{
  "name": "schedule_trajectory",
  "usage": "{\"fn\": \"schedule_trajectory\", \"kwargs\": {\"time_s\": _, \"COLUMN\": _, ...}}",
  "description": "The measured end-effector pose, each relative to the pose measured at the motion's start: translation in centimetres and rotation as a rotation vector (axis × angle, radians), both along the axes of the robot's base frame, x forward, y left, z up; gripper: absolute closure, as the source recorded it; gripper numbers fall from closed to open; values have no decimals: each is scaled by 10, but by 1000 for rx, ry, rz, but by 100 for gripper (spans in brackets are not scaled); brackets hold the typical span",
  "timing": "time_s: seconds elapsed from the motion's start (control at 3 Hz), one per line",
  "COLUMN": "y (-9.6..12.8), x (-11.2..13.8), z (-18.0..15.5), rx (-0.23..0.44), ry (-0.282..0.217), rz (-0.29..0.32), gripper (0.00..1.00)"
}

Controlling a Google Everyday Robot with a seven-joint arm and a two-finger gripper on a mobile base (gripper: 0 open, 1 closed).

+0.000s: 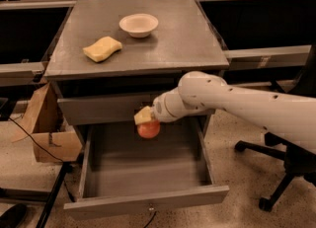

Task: Place apple into middle drawer

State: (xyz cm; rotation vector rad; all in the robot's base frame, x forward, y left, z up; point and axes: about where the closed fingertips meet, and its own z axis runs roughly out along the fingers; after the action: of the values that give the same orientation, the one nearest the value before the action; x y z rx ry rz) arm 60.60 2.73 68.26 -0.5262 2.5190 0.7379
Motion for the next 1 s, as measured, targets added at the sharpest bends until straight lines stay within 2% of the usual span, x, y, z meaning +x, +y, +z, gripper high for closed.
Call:
{"fn": "schedule_trajectory", "kwargs": {"time_s": 0.33, "y": -13, "x": 2, "z": -60, "rx": -9, "ry": 101, "rz": -16, "gripper": 100}}
{"fn": "schedule_trajectory", "kwargs": {"time_s": 1.0, "y": -29, "x": 7, "z": -149, "rx": -39, "ry": 226, "rz": -31, "gripper": 100}}
